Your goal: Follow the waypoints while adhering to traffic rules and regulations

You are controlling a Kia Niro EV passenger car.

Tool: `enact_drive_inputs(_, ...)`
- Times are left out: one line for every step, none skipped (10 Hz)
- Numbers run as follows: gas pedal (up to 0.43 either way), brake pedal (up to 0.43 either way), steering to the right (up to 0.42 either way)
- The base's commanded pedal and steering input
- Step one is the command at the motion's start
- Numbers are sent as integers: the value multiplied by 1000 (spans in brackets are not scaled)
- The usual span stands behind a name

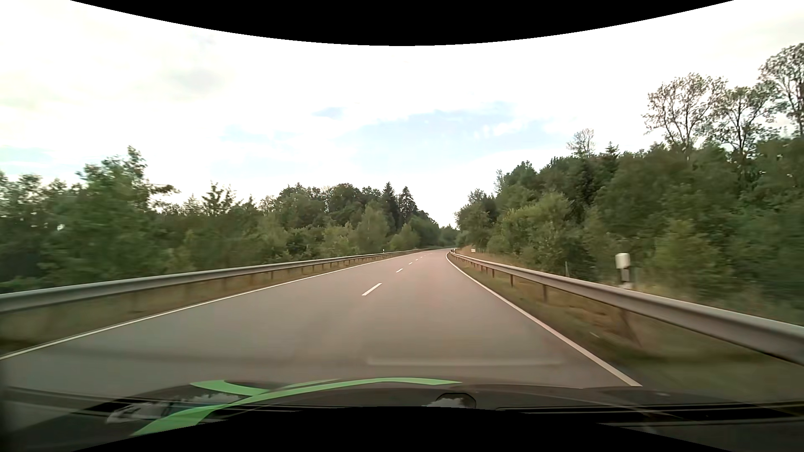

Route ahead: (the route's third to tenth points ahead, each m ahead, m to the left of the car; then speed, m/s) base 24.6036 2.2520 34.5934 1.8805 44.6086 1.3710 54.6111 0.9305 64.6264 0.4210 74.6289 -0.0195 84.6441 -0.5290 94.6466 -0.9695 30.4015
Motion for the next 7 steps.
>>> enact_drive_inputs(429, 0, 4)
enact_drive_inputs(441, 0, 4)
enact_drive_inputs(441, 0, 4)
enact_drive_inputs(441, 0, 4)
enact_drive_inputs(441, 0, 4)
enact_drive_inputs(441, 0, 4)
enact_drive_inputs(441, 0, 4)
